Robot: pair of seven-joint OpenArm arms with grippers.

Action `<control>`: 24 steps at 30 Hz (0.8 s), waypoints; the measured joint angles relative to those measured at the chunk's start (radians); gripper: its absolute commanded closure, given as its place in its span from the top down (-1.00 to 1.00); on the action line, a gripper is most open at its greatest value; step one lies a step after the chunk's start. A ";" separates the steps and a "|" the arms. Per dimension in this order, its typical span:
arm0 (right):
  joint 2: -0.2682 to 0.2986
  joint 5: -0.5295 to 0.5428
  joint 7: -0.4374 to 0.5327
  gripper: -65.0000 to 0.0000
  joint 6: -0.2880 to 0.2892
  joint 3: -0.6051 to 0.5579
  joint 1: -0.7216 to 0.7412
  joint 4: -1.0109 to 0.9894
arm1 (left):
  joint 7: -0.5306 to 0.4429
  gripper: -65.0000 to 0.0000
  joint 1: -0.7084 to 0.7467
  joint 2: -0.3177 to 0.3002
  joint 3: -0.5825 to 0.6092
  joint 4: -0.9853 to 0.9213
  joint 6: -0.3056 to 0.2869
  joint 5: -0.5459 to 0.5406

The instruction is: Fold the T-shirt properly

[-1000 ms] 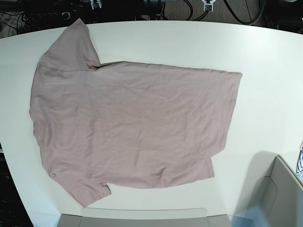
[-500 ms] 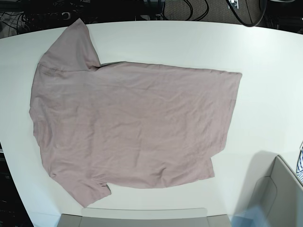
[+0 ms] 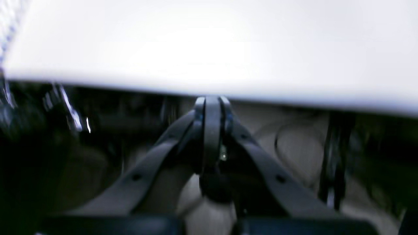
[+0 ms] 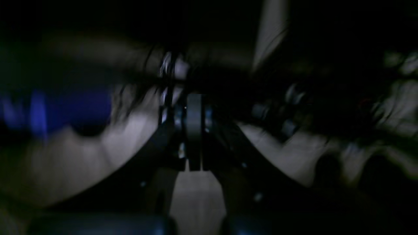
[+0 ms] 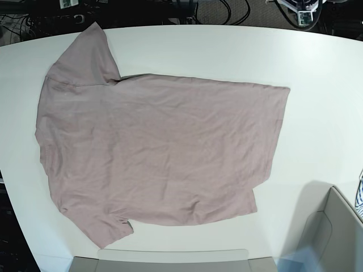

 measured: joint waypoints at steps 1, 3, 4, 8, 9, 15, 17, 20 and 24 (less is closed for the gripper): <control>-0.002 0.000 0.003 -0.99 0.008 0.024 0.003 0.038 | 0.000 -1.00 0.000 0.000 -0.003 0.023 -0.001 0.000; -0.005 0.000 -0.032 -0.99 0.010 0.061 0.006 0.105 | 0.008 -1.00 0.000 0.000 -0.003 0.056 0.003 0.001; -0.008 0.004 -0.087 -0.99 0.011 0.085 0.006 0.140 | 0.014 -1.00 0.000 0.000 -0.003 0.074 0.002 0.000; -0.099 0.005 -0.210 -0.99 0.012 0.180 0.074 0.244 | 0.001 -1.00 -0.025 0.003 0.009 0.121 0.000 0.001; -0.128 0.005 -0.213 -0.99 0.011 0.187 0.122 0.240 | 0.014 -1.00 -0.052 0.003 0.024 0.118 0.008 0.001; -0.179 0.003 -0.385 -0.99 0.009 0.298 0.257 0.234 | 0.219 -1.00 -0.189 0.003 0.096 0.115 -0.006 -0.001; -0.183 0.001 -0.415 -0.98 0.007 0.338 0.301 0.231 | 0.237 -0.99 -0.231 0.003 0.095 0.116 0.000 0.000; -0.175 0.081 -0.503 -0.92 0.018 0.391 0.340 0.237 | 0.241 -0.99 -0.262 0.015 0.104 0.117 0.006 0.002; -0.164 0.332 -0.656 -0.55 0.013 0.514 0.383 0.233 | 0.244 -0.99 -0.275 0.014 0.172 0.118 -0.001 0.000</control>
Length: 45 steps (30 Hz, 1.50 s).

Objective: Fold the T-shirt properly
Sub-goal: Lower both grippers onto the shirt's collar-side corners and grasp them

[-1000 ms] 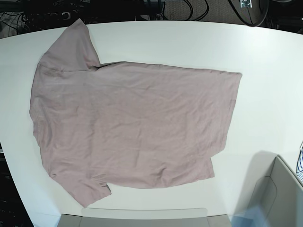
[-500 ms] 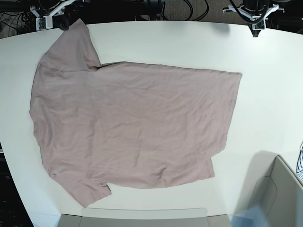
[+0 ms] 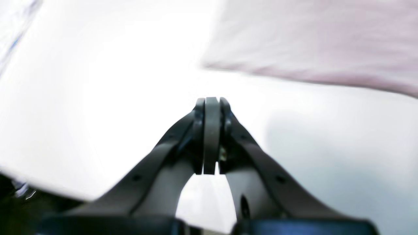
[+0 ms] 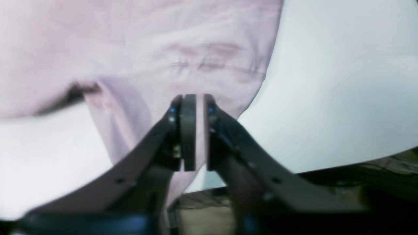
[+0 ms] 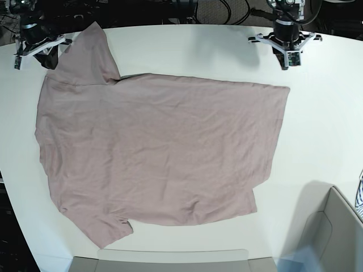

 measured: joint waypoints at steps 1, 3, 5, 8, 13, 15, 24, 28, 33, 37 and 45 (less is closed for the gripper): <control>0.000 0.050 -0.032 -0.46 -0.001 0.031 0.012 0.000 | 0.000 -0.99 0.000 0.001 0.010 0.000 -0.006 -0.003; -0.003 0.157 -0.116 -0.32 0.000 0.089 0.041 -0.002 | 0.002 -0.99 0.001 0.002 0.027 0.001 -0.001 -0.002; -0.003 0.212 -0.169 -0.29 0.002 0.117 0.065 -0.006 | 0.010 -0.99 0.001 0.000 0.038 0.001 0.004 -0.001; -0.005 0.236 -0.192 -0.29 0.016 0.113 0.087 -0.077 | 0.015 -0.99 -0.010 0.000 0.048 0.001 0.004 -0.001; -0.046 0.227 -0.213 -0.29 0.092 0.102 0.103 -0.289 | 0.015 -0.99 -0.025 0.000 0.048 0.001 0.004 -0.001; -0.056 0.237 -0.203 -0.29 0.143 0.102 0.117 -0.358 | 0.015 -0.99 -0.025 -0.001 0.047 0.001 0.004 0.002; -0.053 0.250 -0.181 -0.29 0.205 0.060 0.190 -0.470 | 0.016 -0.99 -0.050 -0.003 0.046 0.001 0.004 0.002; -0.050 0.294 -0.153 -0.29 0.224 0.041 0.216 -0.537 | 0.016 -0.99 -0.050 -0.003 0.045 0.001 0.004 0.002; -0.077 0.317 -0.116 -0.29 0.235 -0.011 0.220 -0.547 | 0.072 -0.96 -0.104 -0.003 0.045 0.000 0.005 0.002; -0.138 0.327 -0.118 -0.29 0.259 -0.057 0.192 -0.513 | 0.163 -0.70 -0.180 -0.003 0.045 0.000 0.004 0.000; -0.134 0.331 -0.139 -0.29 0.260 -0.055 0.195 -0.511 | 0.276 -0.32 -0.278 -0.040 -0.019 0.000 -0.002 -0.367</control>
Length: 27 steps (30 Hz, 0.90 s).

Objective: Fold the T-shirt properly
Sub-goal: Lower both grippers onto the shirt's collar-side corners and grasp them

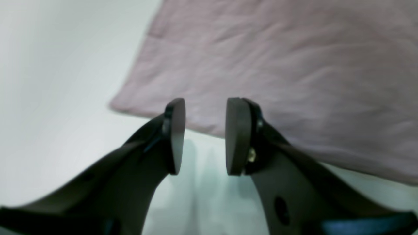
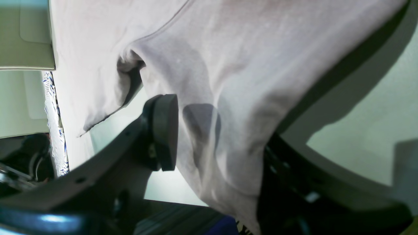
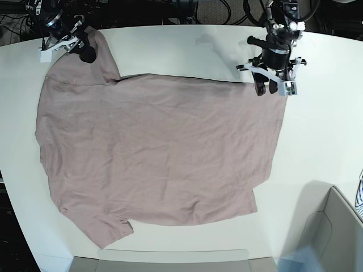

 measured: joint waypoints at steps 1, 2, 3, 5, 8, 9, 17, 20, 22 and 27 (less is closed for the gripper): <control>0.001 0.000 -0.006 -0.29 0.000 0.006 0.000 0.001 | 0.046 -0.32 -0.019 -0.018 -0.039 -0.009 0.003 -0.093; -0.002 0.000 -0.013 -0.29 0.001 0.017 0.001 0.002 | 0.068 -0.32 -0.040 -0.035 -0.077 -0.022 0.010 -0.149; -0.003 -0.001 -0.013 -0.29 0.000 0.026 0.000 0.002 | 0.100 -0.32 -0.063 -0.049 -0.122 -0.039 0.018 -0.230; 0.000 -0.001 -0.013 -0.29 0.000 0.035 -0.005 0.001 | 0.154 -0.32 -0.107 -0.092 -0.208 -0.082 0.018 -0.371; 0.000 -0.001 -0.015 -0.29 0.000 0.035 -0.006 0.002 | 0.285 -0.32 -0.175 -0.149 -0.295 -0.191 0.011 -0.528; 0.000 -0.001 -0.013 -0.29 0.000 0.035 -0.005 0.002 | 0.301 -0.32 -0.201 -0.160 -0.312 -0.244 0.010 -0.551; 0.000 -0.002 -0.016 -0.29 0.000 0.035 -0.002 0.002 | 0.287 -0.32 -0.229 -0.209 -0.288 -0.444 -0.019 -0.589; 0.000 -0.003 -0.016 -0.29 0.000 0.035 -0.002 0.002 | 0.251 -0.32 -0.235 -0.223 -0.281 -0.476 -0.021 -0.585; 0.000 -0.003 -0.016 -0.29 0.000 0.035 -0.002 0.002 | 0.235 -0.32 -0.244 -0.238 -0.266 -0.502 -0.024 -0.539; 0.009 -0.006 -0.020 -0.29 0.000 0.033 0.001 0.002 | 0.174 -0.32 -0.245 -0.240 -0.203 -0.520 -0.032 -0.497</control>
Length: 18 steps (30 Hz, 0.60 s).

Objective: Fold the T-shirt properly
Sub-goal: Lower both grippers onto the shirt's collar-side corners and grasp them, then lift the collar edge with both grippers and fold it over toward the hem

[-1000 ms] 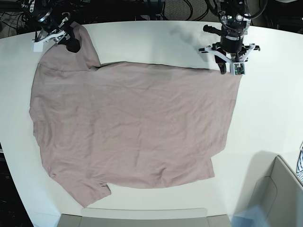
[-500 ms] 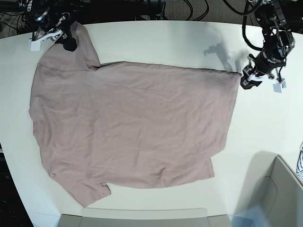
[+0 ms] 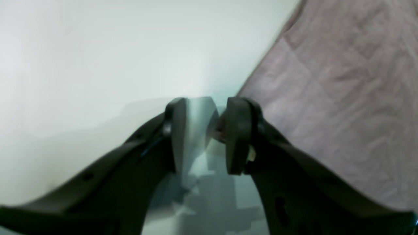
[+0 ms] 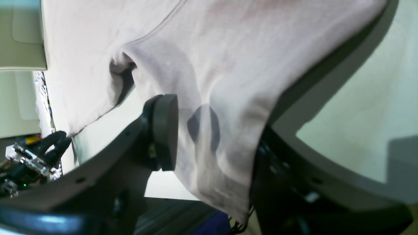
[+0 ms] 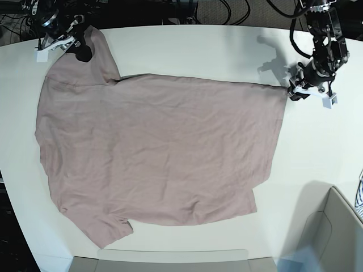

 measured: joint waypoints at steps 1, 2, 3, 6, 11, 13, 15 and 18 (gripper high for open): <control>0.000 -0.001 0.000 -0.29 0.000 0.000 0.000 0.000 | -0.004 -0.32 0.000 0.000 0.015 0.003 -0.004 -0.003; 0.000 -0.002 0.000 -0.29 0.000 0.000 0.000 0.000 | -0.009 -0.32 -0.001 0.000 0.029 0.003 -0.004 -0.008; 0.000 -0.002 0.000 -0.29 0.000 0.000 0.000 0.000 | -0.011 -0.32 -0.002 0.000 0.037 0.002 -0.005 -0.011; 0.000 -0.002 0.000 -0.29 0.000 0.000 0.000 0.000 | -0.014 -0.32 -0.006 0.000 0.066 0.004 -0.006 -0.010; 0.000 -0.002 -0.003 -0.35 0.000 0.000 0.002 0.000 | -0.021 -0.35 -0.006 0.023 0.079 0.002 -0.008 -0.011; 0.004 -0.010 -0.005 -0.52 -0.003 0.000 0.011 -0.002 | -0.021 -0.45 -0.006 0.026 0.080 0.002 -0.009 -0.011; 0.011 -0.026 -0.007 -0.77 -0.013 0.000 0.014 -0.002 | -0.022 -0.65 -0.006 0.026 0.080 -0.009 -0.011 -0.011; 0.013 -0.039 -0.011 -1.00 -0.027 0.000 0.025 -0.002 | -0.024 -1.00 -0.017 0.026 0.074 -0.049 -0.019 -0.026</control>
